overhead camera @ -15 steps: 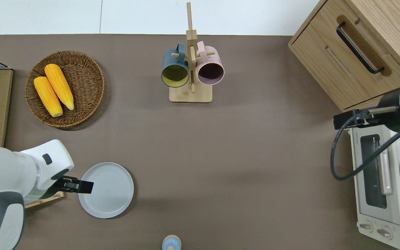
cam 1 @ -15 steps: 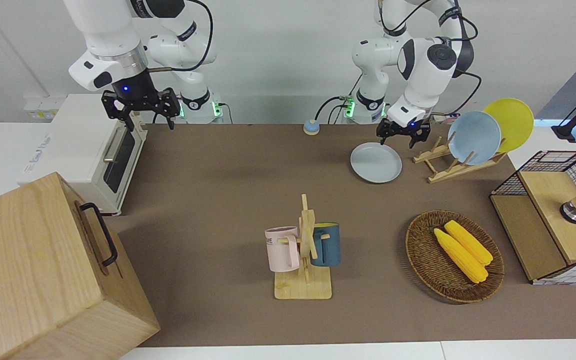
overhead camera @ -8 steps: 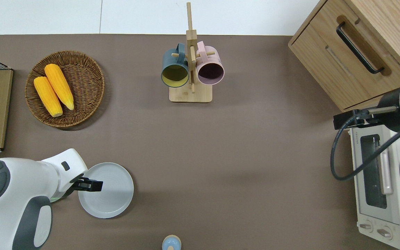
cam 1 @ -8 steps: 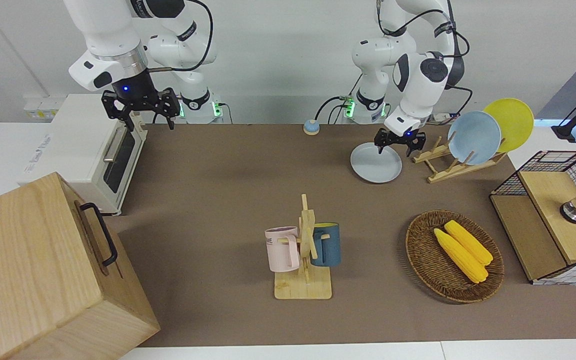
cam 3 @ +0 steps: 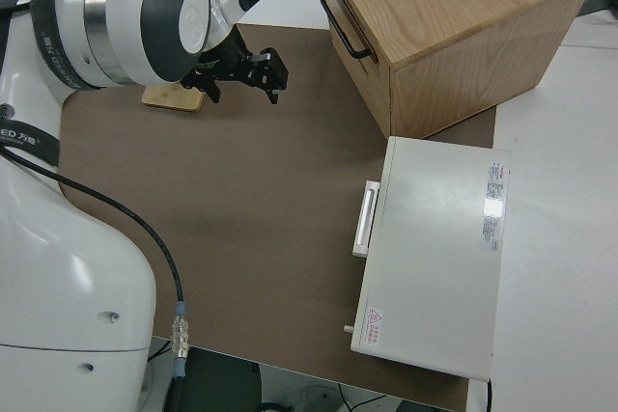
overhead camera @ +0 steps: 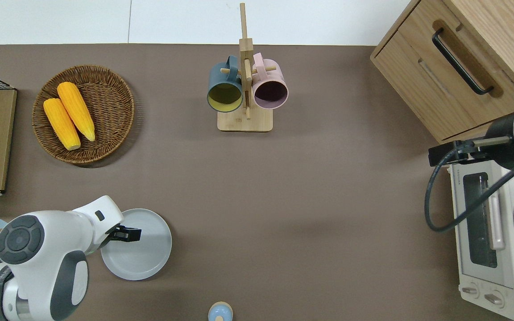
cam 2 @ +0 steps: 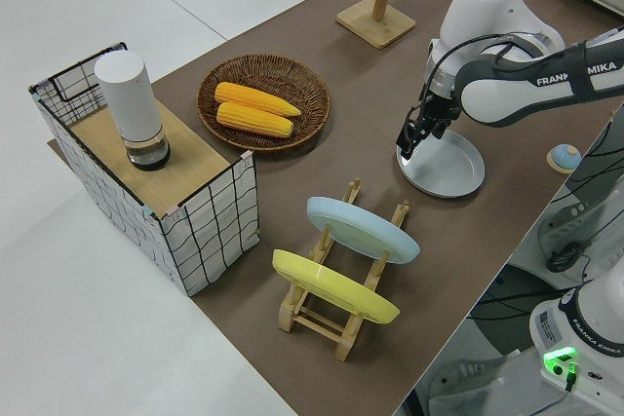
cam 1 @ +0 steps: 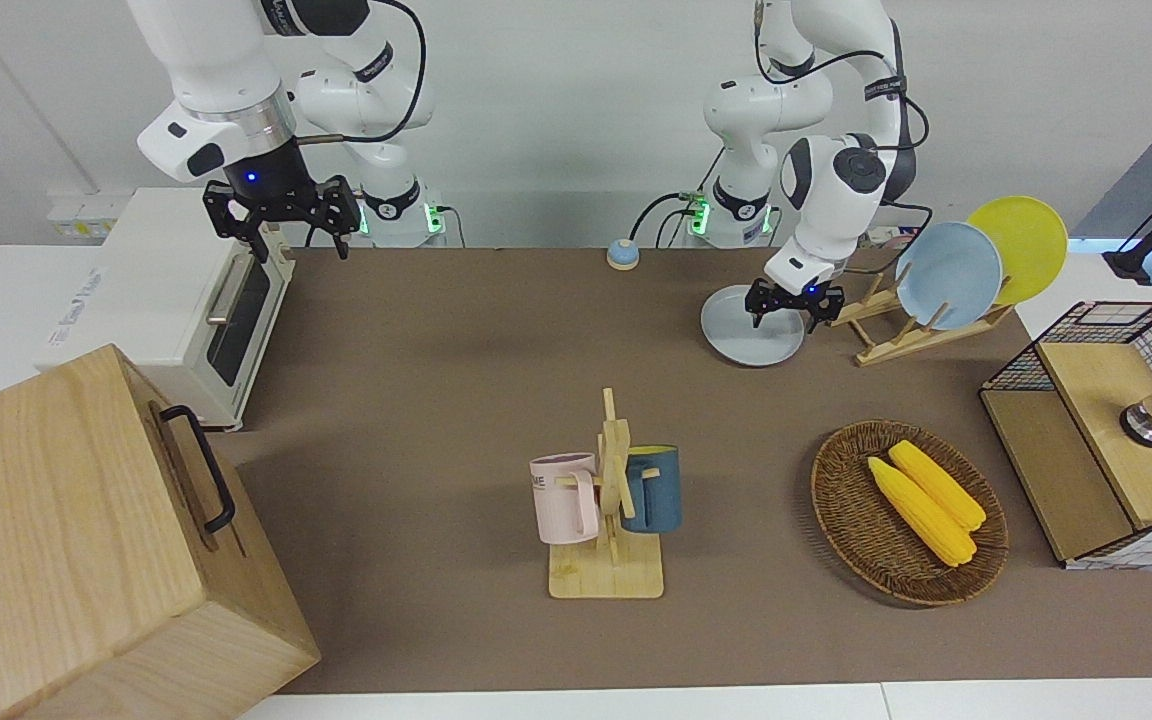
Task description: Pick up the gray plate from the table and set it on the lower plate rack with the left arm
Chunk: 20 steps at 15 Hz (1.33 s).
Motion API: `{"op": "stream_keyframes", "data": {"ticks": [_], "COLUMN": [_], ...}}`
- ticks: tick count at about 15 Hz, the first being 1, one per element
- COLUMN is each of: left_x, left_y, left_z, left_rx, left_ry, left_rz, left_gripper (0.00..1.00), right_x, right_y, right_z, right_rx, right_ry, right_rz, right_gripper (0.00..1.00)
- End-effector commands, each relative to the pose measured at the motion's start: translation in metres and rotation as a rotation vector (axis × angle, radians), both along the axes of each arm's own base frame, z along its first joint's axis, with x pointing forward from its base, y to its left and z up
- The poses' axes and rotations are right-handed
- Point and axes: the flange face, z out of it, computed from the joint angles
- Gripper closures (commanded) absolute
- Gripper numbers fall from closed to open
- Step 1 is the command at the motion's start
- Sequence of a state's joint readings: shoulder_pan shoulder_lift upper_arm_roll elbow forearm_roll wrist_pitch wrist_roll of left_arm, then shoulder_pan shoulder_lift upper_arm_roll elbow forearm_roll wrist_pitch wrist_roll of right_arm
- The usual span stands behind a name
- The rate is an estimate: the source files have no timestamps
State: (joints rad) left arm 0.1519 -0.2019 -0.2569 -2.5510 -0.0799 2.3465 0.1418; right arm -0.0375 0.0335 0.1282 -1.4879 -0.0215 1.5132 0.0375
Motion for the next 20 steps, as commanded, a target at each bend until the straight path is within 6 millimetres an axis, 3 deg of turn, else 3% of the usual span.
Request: {"op": "stream_keyframes", "data": {"ticks": [1,6,20], "left_x": [0.002,0.008,0.009], "left_y": [0.018,0.035,0.027], "left_z": [-0.01,-0.023,-0.044], "left_rx": [0.01,0.002,-0.008], "left_ry": [-0.022,-0.035,-0.03], "left_rz": [-0.012,-0.019,-0.034], "left_gripper": [0.0,0.0,0.0], "right_x": [0.001,0.001,0.001], "right_y": [-0.002,-0.002,-0.002], "right_z": [0.003,0.003,0.003], "right_rx": [-0.002,-0.002,-0.002], "right_ry": [0.005,0.005,0.005], "right_rz": [-0.015,-0.015,-0.015], "right_gripper": [0.017,0.017,0.017]}}
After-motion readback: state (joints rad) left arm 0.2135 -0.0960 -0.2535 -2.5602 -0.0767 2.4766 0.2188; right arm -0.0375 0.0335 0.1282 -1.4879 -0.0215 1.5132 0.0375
